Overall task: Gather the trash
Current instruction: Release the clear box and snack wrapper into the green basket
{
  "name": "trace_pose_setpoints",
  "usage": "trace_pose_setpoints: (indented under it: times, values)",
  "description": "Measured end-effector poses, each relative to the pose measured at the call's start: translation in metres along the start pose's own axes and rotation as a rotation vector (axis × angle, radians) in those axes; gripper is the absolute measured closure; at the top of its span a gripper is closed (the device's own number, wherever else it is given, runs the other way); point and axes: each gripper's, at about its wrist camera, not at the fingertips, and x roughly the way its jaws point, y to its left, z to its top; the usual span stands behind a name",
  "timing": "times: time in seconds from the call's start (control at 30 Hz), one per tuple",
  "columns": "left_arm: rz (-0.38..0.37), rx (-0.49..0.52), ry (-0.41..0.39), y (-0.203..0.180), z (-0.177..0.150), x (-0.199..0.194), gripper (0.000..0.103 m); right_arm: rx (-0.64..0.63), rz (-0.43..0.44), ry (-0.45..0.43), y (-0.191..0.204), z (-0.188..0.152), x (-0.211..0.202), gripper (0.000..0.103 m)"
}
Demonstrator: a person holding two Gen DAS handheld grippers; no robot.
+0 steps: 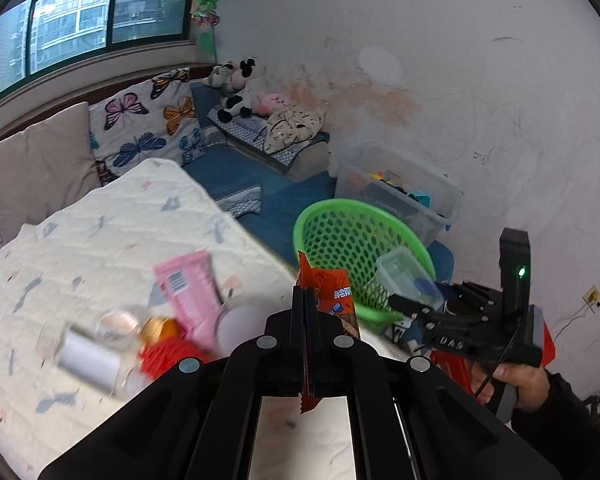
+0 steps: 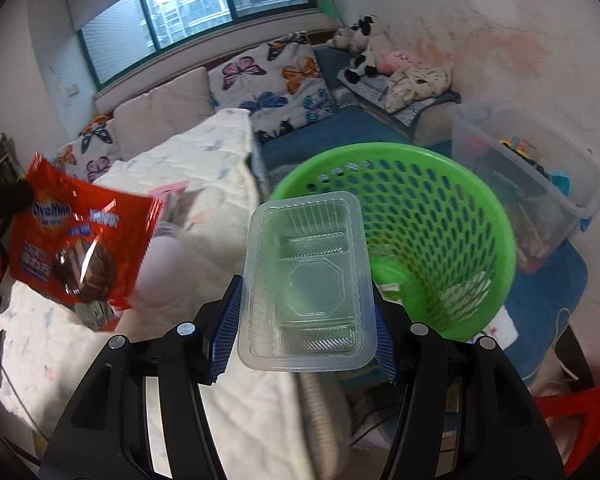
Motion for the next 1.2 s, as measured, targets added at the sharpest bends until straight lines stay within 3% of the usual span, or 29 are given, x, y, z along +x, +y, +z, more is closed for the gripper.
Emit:
trace_pose_setpoints:
  times: [0.53, 0.7, 1.2]
  values:
    - [-0.019, 0.024, 0.063, -0.038, 0.047, 0.090, 0.102, 0.067, -0.052, 0.050, -0.049, 0.009, 0.037, 0.044]
    - [-0.018, 0.020, 0.081, -0.048, 0.054, 0.114, 0.102, 0.082, -0.052, 0.046, -0.061, 0.007, 0.037, 0.031]
    - [-0.002, -0.004, 0.186, -0.061, 0.045, 0.169, 0.101, 0.090, -0.054, 0.012, -0.075, -0.010, 0.011, 0.024]
